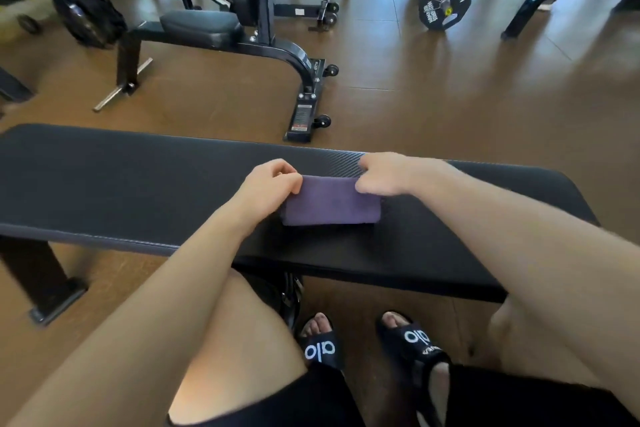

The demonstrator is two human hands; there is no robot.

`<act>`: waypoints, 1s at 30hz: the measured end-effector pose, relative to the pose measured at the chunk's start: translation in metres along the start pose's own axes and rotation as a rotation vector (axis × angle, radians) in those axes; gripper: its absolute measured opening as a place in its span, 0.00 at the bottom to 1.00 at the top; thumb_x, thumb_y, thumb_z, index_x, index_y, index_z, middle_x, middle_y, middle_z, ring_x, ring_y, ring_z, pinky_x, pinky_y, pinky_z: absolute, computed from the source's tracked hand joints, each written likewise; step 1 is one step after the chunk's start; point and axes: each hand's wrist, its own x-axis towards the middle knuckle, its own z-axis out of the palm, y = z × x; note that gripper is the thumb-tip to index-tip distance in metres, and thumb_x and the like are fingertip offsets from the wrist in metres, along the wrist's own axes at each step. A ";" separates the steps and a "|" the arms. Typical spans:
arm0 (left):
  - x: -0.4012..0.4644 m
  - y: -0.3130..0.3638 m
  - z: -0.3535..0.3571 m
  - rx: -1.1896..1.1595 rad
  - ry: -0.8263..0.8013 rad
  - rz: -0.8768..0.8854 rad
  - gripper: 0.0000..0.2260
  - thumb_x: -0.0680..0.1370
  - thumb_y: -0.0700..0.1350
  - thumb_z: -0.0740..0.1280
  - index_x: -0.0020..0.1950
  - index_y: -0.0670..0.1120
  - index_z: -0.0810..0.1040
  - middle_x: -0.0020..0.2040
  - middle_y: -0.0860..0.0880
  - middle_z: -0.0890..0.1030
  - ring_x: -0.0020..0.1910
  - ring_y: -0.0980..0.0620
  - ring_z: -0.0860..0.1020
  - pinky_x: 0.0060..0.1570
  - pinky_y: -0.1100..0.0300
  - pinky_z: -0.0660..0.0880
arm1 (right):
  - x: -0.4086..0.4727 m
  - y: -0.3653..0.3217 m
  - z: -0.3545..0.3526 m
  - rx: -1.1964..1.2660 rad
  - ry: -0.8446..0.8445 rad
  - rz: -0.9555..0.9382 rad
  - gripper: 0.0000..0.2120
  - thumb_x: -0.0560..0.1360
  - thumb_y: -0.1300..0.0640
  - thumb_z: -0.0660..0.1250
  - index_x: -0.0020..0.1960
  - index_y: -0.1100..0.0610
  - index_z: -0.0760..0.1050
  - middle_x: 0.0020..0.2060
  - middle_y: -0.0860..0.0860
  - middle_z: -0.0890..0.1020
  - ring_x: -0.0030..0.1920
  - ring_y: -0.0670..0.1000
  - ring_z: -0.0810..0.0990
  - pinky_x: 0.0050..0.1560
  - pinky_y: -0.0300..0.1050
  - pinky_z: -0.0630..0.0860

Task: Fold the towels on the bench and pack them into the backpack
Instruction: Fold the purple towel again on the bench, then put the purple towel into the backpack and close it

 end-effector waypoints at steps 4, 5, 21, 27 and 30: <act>-0.014 0.002 -0.013 -0.144 0.176 0.010 0.08 0.69 0.40 0.64 0.44 0.47 0.81 0.41 0.51 0.80 0.41 0.52 0.74 0.41 0.57 0.70 | -0.004 -0.047 -0.036 0.081 -0.122 -0.276 0.39 0.71 0.59 0.68 0.79 0.53 0.58 0.75 0.52 0.66 0.73 0.55 0.66 0.69 0.53 0.70; -0.018 0.003 -0.015 -0.162 0.208 0.017 0.08 0.67 0.41 0.64 0.42 0.48 0.81 0.39 0.52 0.80 0.41 0.53 0.74 0.41 0.58 0.71 | -0.007 -0.057 -0.034 0.130 -0.160 -0.326 0.38 0.71 0.59 0.68 0.79 0.52 0.58 0.74 0.50 0.67 0.73 0.54 0.67 0.69 0.53 0.70; -0.127 -0.015 -0.064 0.083 0.555 -0.040 0.14 0.66 0.37 0.66 0.47 0.52 0.79 0.47 0.48 0.83 0.41 0.52 0.79 0.35 0.58 0.76 | -0.022 -0.134 0.039 0.087 0.089 -0.904 0.07 0.67 0.51 0.68 0.36 0.53 0.72 0.32 0.49 0.76 0.35 0.53 0.77 0.31 0.44 0.66; -0.144 0.004 -0.099 0.333 0.445 -0.176 0.19 0.70 0.34 0.68 0.58 0.50 0.77 0.55 0.50 0.82 0.54 0.51 0.81 0.54 0.51 0.81 | -0.034 -0.151 0.053 0.088 0.233 -1.061 0.10 0.72 0.49 0.65 0.41 0.51 0.65 0.42 0.49 0.70 0.42 0.54 0.71 0.39 0.46 0.65; -0.142 0.001 -0.109 0.359 0.445 -0.248 0.25 0.73 0.38 0.70 0.68 0.52 0.69 0.59 0.50 0.78 0.57 0.51 0.78 0.49 0.59 0.78 | -0.033 -0.161 0.058 0.106 0.315 -1.063 0.10 0.74 0.48 0.64 0.45 0.52 0.65 0.44 0.50 0.68 0.42 0.53 0.69 0.40 0.48 0.65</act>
